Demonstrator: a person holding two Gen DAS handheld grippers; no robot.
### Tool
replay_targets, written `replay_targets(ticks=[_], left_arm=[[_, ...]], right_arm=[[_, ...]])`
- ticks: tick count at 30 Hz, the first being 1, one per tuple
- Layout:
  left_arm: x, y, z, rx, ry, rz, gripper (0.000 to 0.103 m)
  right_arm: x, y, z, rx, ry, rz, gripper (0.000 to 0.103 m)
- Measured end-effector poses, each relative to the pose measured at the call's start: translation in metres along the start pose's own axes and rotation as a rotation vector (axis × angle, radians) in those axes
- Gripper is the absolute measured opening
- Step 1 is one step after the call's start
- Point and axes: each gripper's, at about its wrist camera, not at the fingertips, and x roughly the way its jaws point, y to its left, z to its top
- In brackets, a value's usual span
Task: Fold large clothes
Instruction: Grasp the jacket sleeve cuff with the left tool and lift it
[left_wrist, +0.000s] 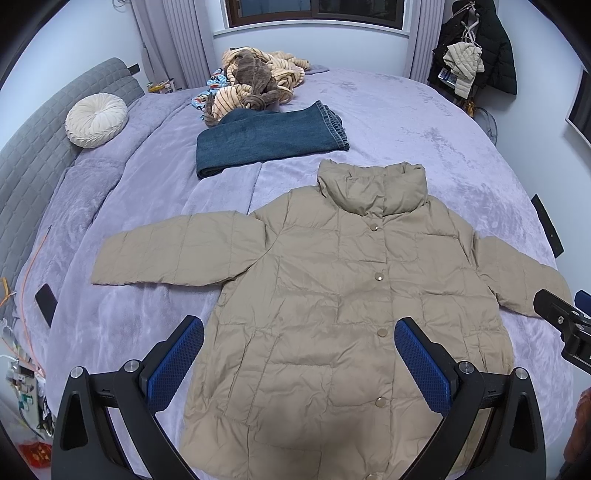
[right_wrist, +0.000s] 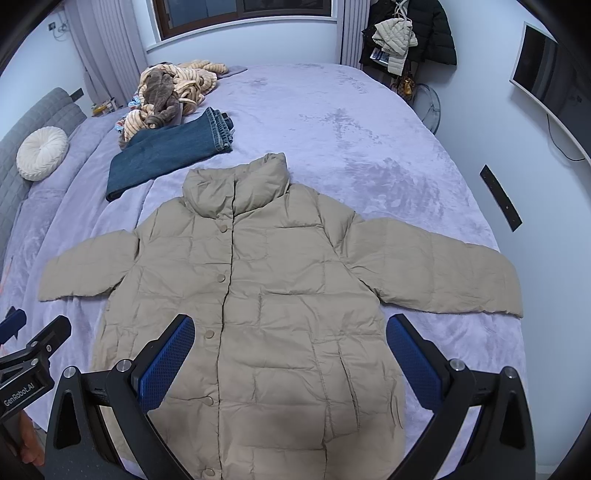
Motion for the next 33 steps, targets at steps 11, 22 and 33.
replay_targets(ticks=[11,22,33], left_arm=[[0.000,0.011,0.000,-0.013,0.011,-0.010,0.103],[0.035,0.045,-0.008,-0.104,0.060,-0.049,0.103],[0.150,0.209,-0.023,-0.414,0.090,-0.248,0.103]], right_arm=[[0.001,-0.001,-0.001,0.002,0.004,0.001,0.103],[0.032,0.019,-0.005,-0.014,0.065,0.051,0.103],[0.102,0.101,-0.018,-0.002,0.110,0.172,0.103]])
